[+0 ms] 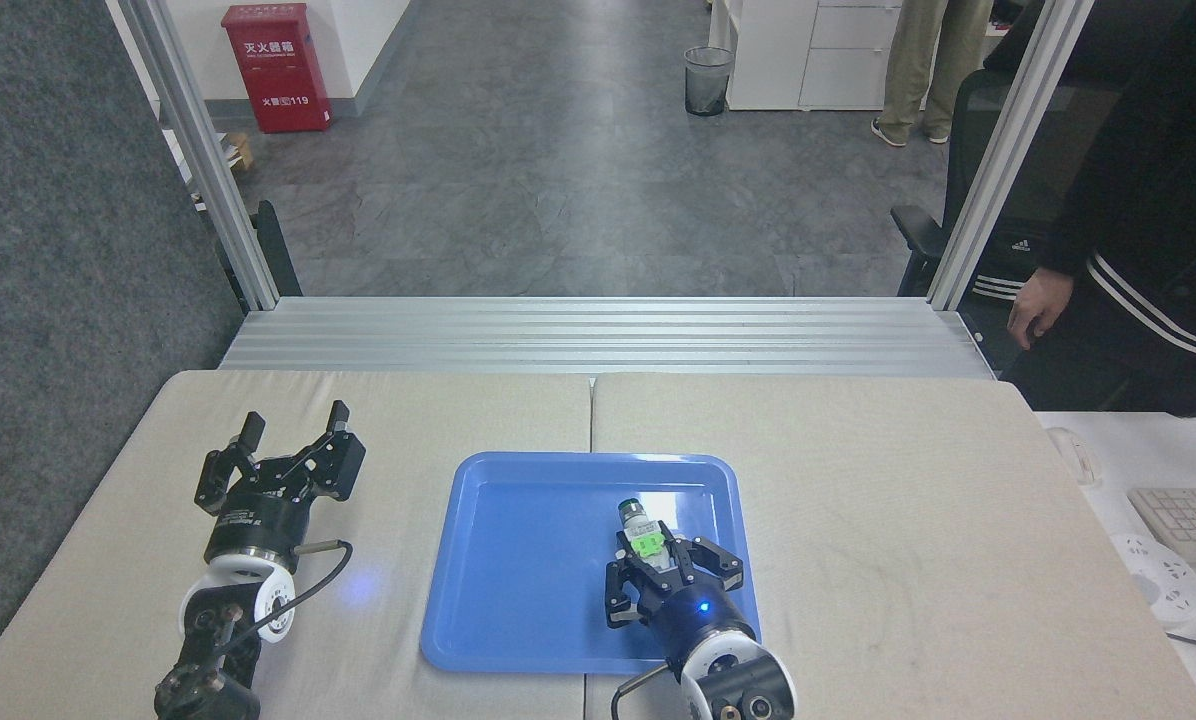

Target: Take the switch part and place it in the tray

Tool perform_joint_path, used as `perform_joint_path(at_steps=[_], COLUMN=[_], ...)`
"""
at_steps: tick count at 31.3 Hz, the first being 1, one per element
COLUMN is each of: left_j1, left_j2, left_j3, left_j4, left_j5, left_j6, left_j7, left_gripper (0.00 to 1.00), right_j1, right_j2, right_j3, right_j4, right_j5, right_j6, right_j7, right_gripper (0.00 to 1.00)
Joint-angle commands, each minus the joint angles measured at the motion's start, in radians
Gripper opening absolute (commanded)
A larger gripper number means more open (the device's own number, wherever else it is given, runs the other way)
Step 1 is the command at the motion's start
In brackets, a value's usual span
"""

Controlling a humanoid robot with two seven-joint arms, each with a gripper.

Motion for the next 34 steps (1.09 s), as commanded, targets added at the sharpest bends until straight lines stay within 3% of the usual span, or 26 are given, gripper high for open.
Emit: perform_joint_path(at_steps=[1, 6, 7, 9, 12, 13, 19, 26, 34], left_j1=[-0.003, -0.003, -0.003, -0.004, -0.001, 0.0, 0.002, 0.003, 0.003], left_j2=[0.0, 0.0, 0.0, 0.0, 0.0, -0.002, -0.002, -0.003, 0.003], left_j3=[0.0, 0.0, 0.0, 0.0, 0.0, 0.0, 0.0, 0.0, 0.001], left_j4=[-0.001, -0.001, -0.001, -0.001, -0.001, -0.001, -0.002, -0.002, 0.002], left_j5=[0.001, 0.001, 0.001, 0.001, 0.001, 0.001, -0.001, 0.001, 0.002], left_j6=[0.0, 0.0, 0.0, 0.0, 0.0, 0.0, 0.0, 0.0, 0.0], left_j7=[0.0, 0.0, 0.0, 0.0, 0.002, 0.002, 0.004, 0.005, 0.01], left_gripper=[1.0, 1.0, 1.0, 1.0, 1.0, 1.0, 1.0, 1.0, 1.0], right_j1=[0.021, 0.021, 0.021, 0.021, 0.021, 0.021, -0.005, -0.152, -0.178], right_j2=[0.051, 0.051, 0.051, 0.051, 0.049, 0.049, 0.077, 0.052, -0.185], right_j3=[0.116, 0.102, 0.102, 0.102, 0.099, 0.087, -0.063, -0.232, -0.346], right_j4=[0.053, 0.075, 0.075, 0.075, 0.075, 0.075, 0.07, 0.065, 0.078], right_j5=[0.014, 0.014, 0.014, 0.012, 0.005, -0.001, -0.055, -0.146, -0.183], right_j6=[0.027, 0.034, 0.035, 0.043, 0.072, 0.078, 0.06, 0.038, -0.103], right_j7=[0.027, 0.027, 0.027, 0.025, 0.019, 0.015, -0.065, -0.31, -0.444], right_gripper=[0.0, 0.0, 0.05, 0.31, 0.94, 0.99, 0.99, 0.99, 0.99])
